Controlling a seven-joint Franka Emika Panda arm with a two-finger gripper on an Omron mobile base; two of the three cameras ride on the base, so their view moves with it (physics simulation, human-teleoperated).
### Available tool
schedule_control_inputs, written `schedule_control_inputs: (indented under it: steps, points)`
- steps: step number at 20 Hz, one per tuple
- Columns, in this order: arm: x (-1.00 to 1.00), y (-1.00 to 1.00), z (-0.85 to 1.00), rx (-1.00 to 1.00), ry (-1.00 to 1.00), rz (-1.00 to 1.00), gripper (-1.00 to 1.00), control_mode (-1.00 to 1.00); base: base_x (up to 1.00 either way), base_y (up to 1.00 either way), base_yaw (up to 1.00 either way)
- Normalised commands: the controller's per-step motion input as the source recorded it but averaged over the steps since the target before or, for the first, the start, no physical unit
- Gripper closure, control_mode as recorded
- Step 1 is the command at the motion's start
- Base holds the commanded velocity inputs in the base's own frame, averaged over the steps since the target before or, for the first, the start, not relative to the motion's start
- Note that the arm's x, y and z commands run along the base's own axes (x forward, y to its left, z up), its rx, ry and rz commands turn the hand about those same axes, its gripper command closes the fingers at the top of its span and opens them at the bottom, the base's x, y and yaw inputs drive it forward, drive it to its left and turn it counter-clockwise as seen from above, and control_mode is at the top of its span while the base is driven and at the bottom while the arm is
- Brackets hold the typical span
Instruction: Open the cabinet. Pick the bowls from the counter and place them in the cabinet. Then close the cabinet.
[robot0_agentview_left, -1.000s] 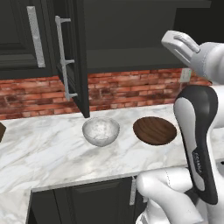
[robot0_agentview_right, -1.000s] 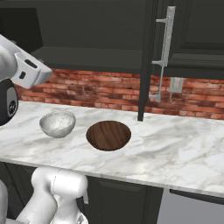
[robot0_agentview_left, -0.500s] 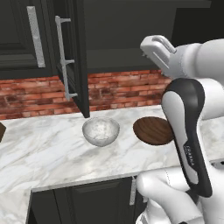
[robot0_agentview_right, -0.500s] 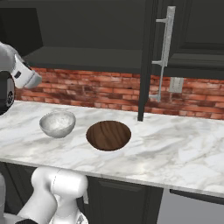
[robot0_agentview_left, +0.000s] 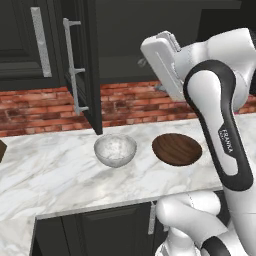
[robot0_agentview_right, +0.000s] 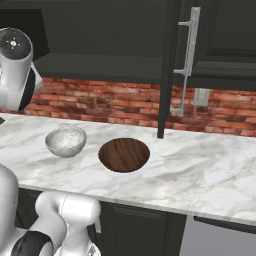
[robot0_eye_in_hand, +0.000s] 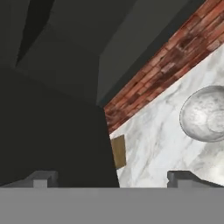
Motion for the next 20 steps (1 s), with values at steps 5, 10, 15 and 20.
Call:
schedule_control_inputs:
  steps: [5, 10, 15, 20]
  points:
    - [0.17, 0.79, -0.16, 0.12, 0.18, 0.24, -1.0, -1.0, 0.0, 0.0, 0.0]
    - [0.24, 0.66, -0.31, 0.23, 0.14, 0.19, -1.0, -1.0, 0.0, 0.0, 0.0]
    - [0.19, 0.89, -0.26, 0.23, 0.1, 0.15, -1.0, -1.0, 0.0, 0.0, 0.0]
    - [0.31, 1.0, -0.06, 0.16, 0.16, 0.13, -1.0, -1.0, 0.0, 0.0, 0.0]
